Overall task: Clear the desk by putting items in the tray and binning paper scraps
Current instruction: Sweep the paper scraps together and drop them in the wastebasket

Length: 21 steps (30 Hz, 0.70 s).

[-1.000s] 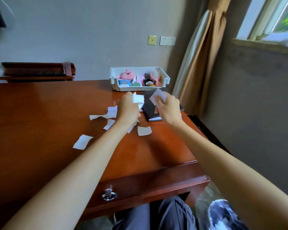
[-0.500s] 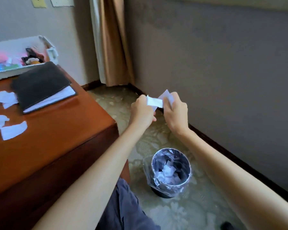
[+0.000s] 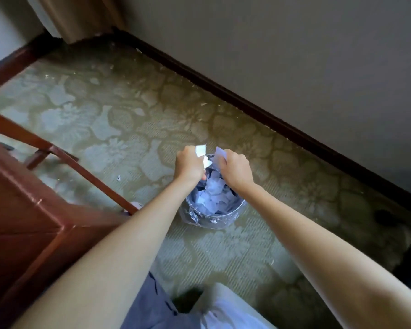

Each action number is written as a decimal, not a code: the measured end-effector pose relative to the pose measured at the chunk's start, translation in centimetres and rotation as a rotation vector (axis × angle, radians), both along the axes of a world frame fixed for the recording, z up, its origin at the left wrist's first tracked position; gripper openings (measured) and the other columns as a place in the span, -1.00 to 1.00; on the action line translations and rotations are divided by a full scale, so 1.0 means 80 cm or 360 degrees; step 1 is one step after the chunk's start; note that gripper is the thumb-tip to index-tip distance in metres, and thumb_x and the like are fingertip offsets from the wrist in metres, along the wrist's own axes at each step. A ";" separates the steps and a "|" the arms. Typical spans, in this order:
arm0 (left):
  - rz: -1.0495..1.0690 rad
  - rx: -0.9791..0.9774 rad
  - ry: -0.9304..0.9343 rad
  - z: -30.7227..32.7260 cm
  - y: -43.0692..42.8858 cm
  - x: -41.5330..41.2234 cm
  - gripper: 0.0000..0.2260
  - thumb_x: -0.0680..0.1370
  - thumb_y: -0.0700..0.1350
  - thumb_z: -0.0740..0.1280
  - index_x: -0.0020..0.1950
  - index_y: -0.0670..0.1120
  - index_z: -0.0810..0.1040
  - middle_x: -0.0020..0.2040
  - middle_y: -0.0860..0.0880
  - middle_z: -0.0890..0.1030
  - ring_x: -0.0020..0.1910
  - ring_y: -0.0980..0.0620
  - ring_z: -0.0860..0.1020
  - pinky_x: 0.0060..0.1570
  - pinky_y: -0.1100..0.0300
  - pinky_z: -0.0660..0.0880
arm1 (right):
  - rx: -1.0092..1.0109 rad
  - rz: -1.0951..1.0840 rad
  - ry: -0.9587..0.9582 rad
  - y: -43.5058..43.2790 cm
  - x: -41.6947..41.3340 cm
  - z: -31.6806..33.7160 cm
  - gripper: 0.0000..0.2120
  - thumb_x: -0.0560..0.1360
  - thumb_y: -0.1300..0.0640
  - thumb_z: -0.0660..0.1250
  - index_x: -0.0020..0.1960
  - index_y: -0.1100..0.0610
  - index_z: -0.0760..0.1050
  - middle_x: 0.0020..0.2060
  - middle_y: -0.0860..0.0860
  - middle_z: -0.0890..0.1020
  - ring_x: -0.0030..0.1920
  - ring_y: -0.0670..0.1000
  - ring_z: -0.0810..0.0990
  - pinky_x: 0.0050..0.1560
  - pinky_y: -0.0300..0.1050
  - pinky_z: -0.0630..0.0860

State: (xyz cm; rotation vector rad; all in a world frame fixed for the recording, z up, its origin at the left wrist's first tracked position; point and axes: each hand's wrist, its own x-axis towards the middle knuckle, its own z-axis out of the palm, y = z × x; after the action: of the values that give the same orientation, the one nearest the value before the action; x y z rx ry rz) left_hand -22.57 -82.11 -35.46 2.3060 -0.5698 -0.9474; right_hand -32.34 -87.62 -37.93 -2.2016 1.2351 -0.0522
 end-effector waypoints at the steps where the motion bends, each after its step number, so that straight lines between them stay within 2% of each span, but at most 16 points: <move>1: -0.0026 0.0065 -0.0001 -0.020 -0.006 0.001 -0.76 0.56 -0.26 0.10 0.04 -0.28 0.54 -0.05 -0.31 0.60 -0.54 -0.01 0.58 -0.71 0.38 0.36 | 0.0068 0.0003 0.0052 -0.003 -0.001 -0.011 -0.85 0.58 0.28 0.02 -0.09 0.14 0.31 -0.08 0.34 0.55 -0.12 0.28 0.49 -0.17 0.01 0.36; 3: -0.0071 0.0188 0.0003 -0.056 -0.016 0.002 -0.76 0.55 -0.28 0.09 0.09 -0.28 0.51 0.03 -0.34 0.58 -0.36 -0.18 0.64 -0.46 0.20 0.56 | 0.0181 -0.0032 0.0147 -0.010 -0.001 -0.039 -0.81 0.58 0.29 0.02 0.02 0.24 0.41 0.01 0.33 0.55 0.00 0.32 0.53 -0.02 0.06 0.46; 4: -0.0103 0.0246 0.0016 -0.070 -0.020 0.002 -0.76 0.55 -0.31 0.09 0.11 -0.28 0.49 0.05 -0.36 0.56 -0.26 -0.25 0.65 -0.35 0.12 0.59 | 0.0214 -0.0037 0.0190 -0.014 -0.001 -0.055 -0.77 0.58 0.29 0.02 0.10 0.28 0.42 0.02 0.33 0.56 0.02 0.33 0.54 0.01 0.07 0.48; 6: -0.0174 0.0345 0.0067 -0.094 -0.024 0.002 -0.73 0.54 -0.36 0.07 0.17 -0.28 0.46 0.05 -0.37 0.56 -0.14 -0.29 0.65 -0.26 0.04 0.58 | 0.0300 -0.0083 0.0252 -0.018 0.001 -0.089 -0.74 0.59 0.24 0.02 0.13 0.31 0.42 -0.01 0.31 0.59 0.02 0.31 0.56 -0.04 0.03 0.47; 9: -0.0252 0.0455 0.0137 -0.123 -0.021 0.000 -0.64 0.52 -0.39 0.07 0.28 -0.23 0.37 0.06 -0.36 0.58 -0.08 -0.27 0.65 -0.18 0.03 0.56 | 0.0467 -0.0124 0.0380 -0.019 0.004 -0.130 -0.75 0.59 0.18 0.05 0.07 0.31 0.43 0.05 0.29 0.58 0.08 0.29 0.55 -0.05 -0.01 0.42; 11: -0.0274 0.0513 0.0120 -0.138 -0.017 0.000 -0.67 0.51 -0.36 0.10 0.26 -0.20 0.37 0.08 -0.34 0.58 0.00 -0.28 0.61 -0.01 0.00 0.57 | 0.0518 -0.0088 0.0448 -0.018 0.006 -0.145 -0.81 0.55 0.27 0.09 0.08 0.29 0.41 0.14 0.29 0.52 0.15 0.27 0.51 0.01 -0.01 0.41; 13: -0.0343 0.0570 0.0064 -0.146 -0.012 -0.001 -0.66 0.53 -0.33 0.16 0.30 -0.19 0.32 0.15 -0.31 0.55 0.11 -0.28 0.55 0.11 -0.03 0.51 | 0.0547 -0.0049 0.0478 -0.017 0.007 -0.156 -0.73 0.52 0.35 0.08 0.19 0.34 0.39 0.22 0.29 0.46 0.21 0.25 0.46 0.11 0.00 0.40; 15: -0.0502 0.0612 0.0030 -0.148 -0.008 -0.004 -0.56 0.54 -0.35 0.16 0.42 -0.19 0.20 0.23 -0.30 0.47 0.22 -0.25 0.46 0.14 -0.05 0.42 | 0.0543 -0.0006 0.0524 -0.016 0.006 -0.161 -0.67 0.52 0.37 0.06 0.25 0.35 0.38 0.27 0.29 0.41 0.23 0.26 0.46 0.16 0.03 0.40; 17: -0.0621 0.0624 0.0025 -0.147 -0.004 -0.009 -0.52 0.56 -0.36 0.12 0.47 -0.19 0.12 0.31 -0.27 0.39 0.30 -0.21 0.39 0.21 -0.05 0.38 | 0.0548 0.0026 0.0565 -0.013 0.004 -0.162 -0.69 0.53 0.37 0.07 0.23 0.36 0.40 0.31 0.28 0.36 0.19 0.28 0.48 0.13 0.03 0.41; 21: -0.0742 0.0656 -0.0045 -0.137 0.002 -0.010 -0.57 0.56 -0.38 0.09 0.42 -0.20 0.18 0.35 -0.26 0.35 0.32 -0.20 0.38 0.26 -0.07 0.37 | 0.0546 0.0016 0.0575 -0.005 -0.004 -0.152 -0.84 0.51 0.42 0.06 -0.04 0.35 0.41 0.26 0.29 0.36 0.01 0.25 0.49 -0.05 -0.04 0.37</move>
State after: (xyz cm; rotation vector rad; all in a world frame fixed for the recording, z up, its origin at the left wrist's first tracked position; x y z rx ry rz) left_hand -23.36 -81.95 -46.42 2.6030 -1.0374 -1.3537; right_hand -32.62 -88.05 -50.12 -1.9658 1.3071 0.5436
